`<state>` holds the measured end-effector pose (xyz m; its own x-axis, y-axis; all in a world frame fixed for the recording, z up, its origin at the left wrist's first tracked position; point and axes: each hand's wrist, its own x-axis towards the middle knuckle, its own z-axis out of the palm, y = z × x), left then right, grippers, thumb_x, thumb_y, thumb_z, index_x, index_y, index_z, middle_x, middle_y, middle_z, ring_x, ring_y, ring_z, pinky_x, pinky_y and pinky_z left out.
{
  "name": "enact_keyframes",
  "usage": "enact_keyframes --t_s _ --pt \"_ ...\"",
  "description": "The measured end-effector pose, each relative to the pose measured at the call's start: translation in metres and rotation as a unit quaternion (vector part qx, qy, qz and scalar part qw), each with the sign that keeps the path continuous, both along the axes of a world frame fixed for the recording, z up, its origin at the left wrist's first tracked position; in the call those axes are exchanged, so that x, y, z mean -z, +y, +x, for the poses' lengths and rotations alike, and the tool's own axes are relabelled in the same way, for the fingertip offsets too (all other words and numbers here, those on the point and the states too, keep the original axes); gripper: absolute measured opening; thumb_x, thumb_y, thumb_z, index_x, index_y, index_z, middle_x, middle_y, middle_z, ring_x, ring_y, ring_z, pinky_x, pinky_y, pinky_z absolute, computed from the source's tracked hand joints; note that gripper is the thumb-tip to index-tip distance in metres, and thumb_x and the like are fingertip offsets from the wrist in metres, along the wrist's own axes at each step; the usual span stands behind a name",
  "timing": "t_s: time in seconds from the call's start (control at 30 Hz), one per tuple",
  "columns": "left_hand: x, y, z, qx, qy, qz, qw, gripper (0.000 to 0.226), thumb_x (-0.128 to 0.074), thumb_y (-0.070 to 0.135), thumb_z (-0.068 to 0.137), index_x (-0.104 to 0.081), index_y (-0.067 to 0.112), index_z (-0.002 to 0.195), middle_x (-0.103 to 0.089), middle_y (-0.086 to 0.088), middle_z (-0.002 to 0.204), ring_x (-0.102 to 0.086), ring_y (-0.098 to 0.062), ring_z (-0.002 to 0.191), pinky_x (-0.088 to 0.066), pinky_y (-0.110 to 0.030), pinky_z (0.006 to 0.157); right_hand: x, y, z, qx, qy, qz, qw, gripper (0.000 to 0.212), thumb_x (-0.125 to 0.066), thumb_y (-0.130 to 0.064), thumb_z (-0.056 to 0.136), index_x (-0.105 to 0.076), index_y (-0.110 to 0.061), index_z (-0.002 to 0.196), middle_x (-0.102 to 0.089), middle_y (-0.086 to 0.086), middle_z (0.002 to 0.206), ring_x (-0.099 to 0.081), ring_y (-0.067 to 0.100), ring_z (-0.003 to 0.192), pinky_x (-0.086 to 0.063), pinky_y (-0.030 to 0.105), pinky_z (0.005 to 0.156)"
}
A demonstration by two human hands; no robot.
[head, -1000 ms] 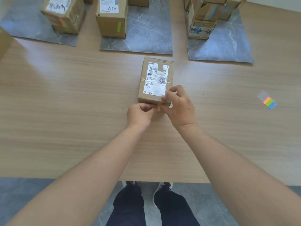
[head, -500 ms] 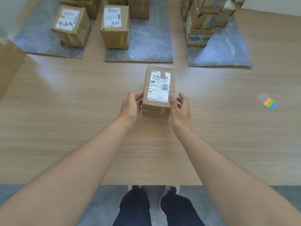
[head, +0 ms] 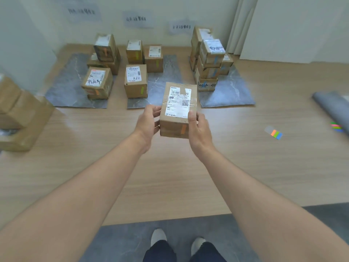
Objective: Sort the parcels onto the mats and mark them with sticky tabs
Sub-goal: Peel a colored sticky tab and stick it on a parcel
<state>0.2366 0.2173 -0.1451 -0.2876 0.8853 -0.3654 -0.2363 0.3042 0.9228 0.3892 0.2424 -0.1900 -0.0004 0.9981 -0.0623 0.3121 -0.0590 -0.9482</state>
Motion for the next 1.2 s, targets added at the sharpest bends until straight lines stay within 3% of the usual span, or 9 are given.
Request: enact_keyframes --t_s 0.13,0.27,0.47,0.6,0.77,0.87,0.97,1.13,1.2 --pt "-0.056 -0.024 0.003 -0.003 0.018 0.036 0.999 0.044 -0.031 0.038 0.102 -0.069 0.020 0.115 -0.072 0.006 0.112 -0.064 -0.017 0.094 -0.051 -0.032 0.087 -0.058 -0.013 0.007 -0.033 -0.010 0.054 0.998 0.065 -0.034 -0.082 0.090 -0.059 -0.034 0.125 -0.062 -0.007 0.125 -0.060 0.011 0.116 -0.053 0.047 0.099" --pt "-0.111 -0.053 0.008 -0.021 0.042 0.072 0.996 0.044 -0.031 0.040 0.103 -0.069 0.021 0.117 -0.073 0.003 0.114 -0.066 -0.023 0.106 -0.053 -0.034 0.088 -0.119 -0.029 0.014 -0.069 -0.018 0.105 0.992 0.053 -0.034 -0.073 0.095 -0.060 -0.035 0.122 -0.060 -0.006 0.124 -0.057 0.012 0.116 -0.051 0.046 0.101" --pt "-0.168 -0.093 0.010 -0.042 0.053 0.102 0.992 0.040 -0.033 0.040 0.103 -0.070 0.025 0.109 -0.076 0.011 0.097 -0.067 -0.023 0.096 -0.051 -0.041 0.097 -0.181 -0.056 0.023 -0.103 -0.033 0.136 0.985 0.037 -0.034 -0.058 0.105 -0.055 -0.031 0.120 -0.057 -0.007 0.118 -0.053 0.009 0.109 -0.041 0.030 0.086" --pt "-0.185 -0.111 -0.001 -0.058 0.054 0.099 0.992 0.044 -0.033 0.044 0.103 -0.066 0.022 0.124 -0.069 0.007 0.114 -0.067 -0.021 0.101 -0.052 -0.041 0.099 -0.198 -0.068 0.015 -0.134 -0.024 0.142 0.980 0.039 -0.032 -0.059 0.105 -0.055 -0.030 0.119 -0.059 -0.009 0.112 -0.053 -0.004 0.097 -0.039 0.020 0.074" --pt "-0.195 -0.129 -0.030 -0.086 0.063 0.113 0.988 0.044 -0.034 0.044 0.104 -0.067 0.022 0.124 -0.071 0.007 0.114 -0.068 -0.018 0.099 -0.053 -0.036 0.091 -0.206 -0.076 -0.021 -0.154 0.009 0.143 0.978 0.045 -0.035 -0.062 0.103 -0.057 -0.029 0.125 -0.061 -0.002 0.124 -0.057 0.012 0.114 -0.045 0.035 0.098" --pt "-0.197 -0.135 -0.055 -0.097 0.061 0.115 0.987 0.044 -0.032 0.042 0.104 -0.067 0.020 0.119 -0.072 0.003 0.117 -0.068 -0.020 0.100 -0.053 -0.037 0.089 -0.209 -0.078 -0.046 -0.179 0.017 0.131 0.975 0.036 -0.036 -0.060 0.104 -0.056 -0.036 0.120 -0.061 -0.003 0.125 -0.057 0.012 0.116 -0.044 0.033 0.098" --pt "-0.195 -0.133 -0.088 -0.101 0.051 0.122 0.986 0.044 -0.032 0.040 0.105 -0.067 0.017 0.119 -0.072 0.004 0.109 -0.067 -0.019 0.094 -0.054 -0.034 0.085 -0.207 -0.073 -0.078 -0.195 0.026 0.127 0.972 0.043 -0.033 -0.059 0.105 -0.058 -0.030 0.125 -0.060 -0.002 0.127 -0.056 0.013 0.118 -0.043 0.034 0.098" --pt "-0.179 -0.107 -0.170 -0.097 0.055 0.097 0.989 0.043 -0.035 0.046 0.102 -0.068 0.023 0.117 -0.073 0.009 0.110 -0.067 -0.024 0.107 -0.046 -0.044 0.107 -0.191 -0.051 -0.155 -0.201 0.052 0.090 0.974 0.052 -0.026 -0.065 0.101 -0.058 -0.037 0.130 -0.061 -0.010 0.134 -0.053 0.010 0.126 -0.039 0.036 0.110" --pt "-0.170 -0.089 -0.209 -0.096 0.050 0.091 0.990 0.039 -0.036 0.043 0.102 -0.071 0.025 0.108 -0.075 0.013 0.100 -0.067 -0.022 0.102 -0.045 -0.043 0.106 -0.180 -0.037 -0.193 -0.197 0.060 0.060 0.977 0.059 -0.024 -0.067 0.102 -0.055 -0.034 0.140 -0.061 -0.013 0.137 -0.052 0.008 0.129 -0.037 0.034 0.113"
